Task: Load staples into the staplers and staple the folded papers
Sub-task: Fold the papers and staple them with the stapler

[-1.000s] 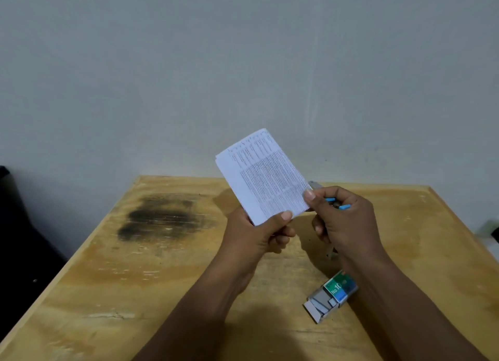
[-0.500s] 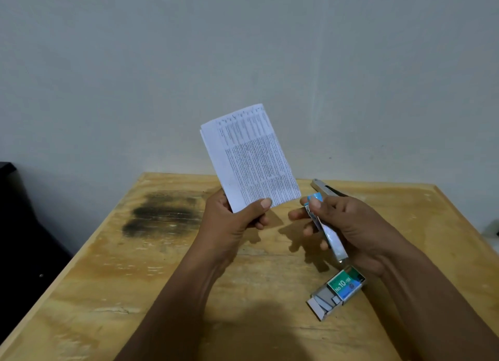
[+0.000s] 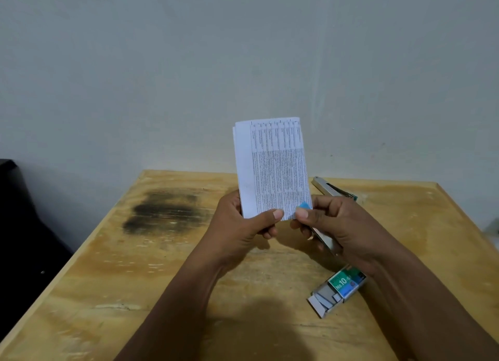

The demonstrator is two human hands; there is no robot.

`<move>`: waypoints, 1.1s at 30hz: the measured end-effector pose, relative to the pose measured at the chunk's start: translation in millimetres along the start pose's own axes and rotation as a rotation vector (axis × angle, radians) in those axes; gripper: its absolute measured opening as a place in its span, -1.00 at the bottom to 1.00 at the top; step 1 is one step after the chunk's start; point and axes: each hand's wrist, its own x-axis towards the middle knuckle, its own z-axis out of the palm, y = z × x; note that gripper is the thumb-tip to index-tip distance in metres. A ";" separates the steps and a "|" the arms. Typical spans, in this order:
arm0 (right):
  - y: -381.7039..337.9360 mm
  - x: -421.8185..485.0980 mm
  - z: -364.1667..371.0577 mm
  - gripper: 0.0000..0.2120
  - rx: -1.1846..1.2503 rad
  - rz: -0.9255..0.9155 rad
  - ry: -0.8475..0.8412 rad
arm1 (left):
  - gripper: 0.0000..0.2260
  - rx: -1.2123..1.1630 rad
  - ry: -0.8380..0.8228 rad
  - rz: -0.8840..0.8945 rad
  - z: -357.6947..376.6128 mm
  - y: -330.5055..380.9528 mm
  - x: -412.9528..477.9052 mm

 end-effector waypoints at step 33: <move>18.3 73.7 44.7 -0.71 -1.134 -0.102 0.537 | -0.56 1.188 0.510 0.032 -41.6 -21.2 12.3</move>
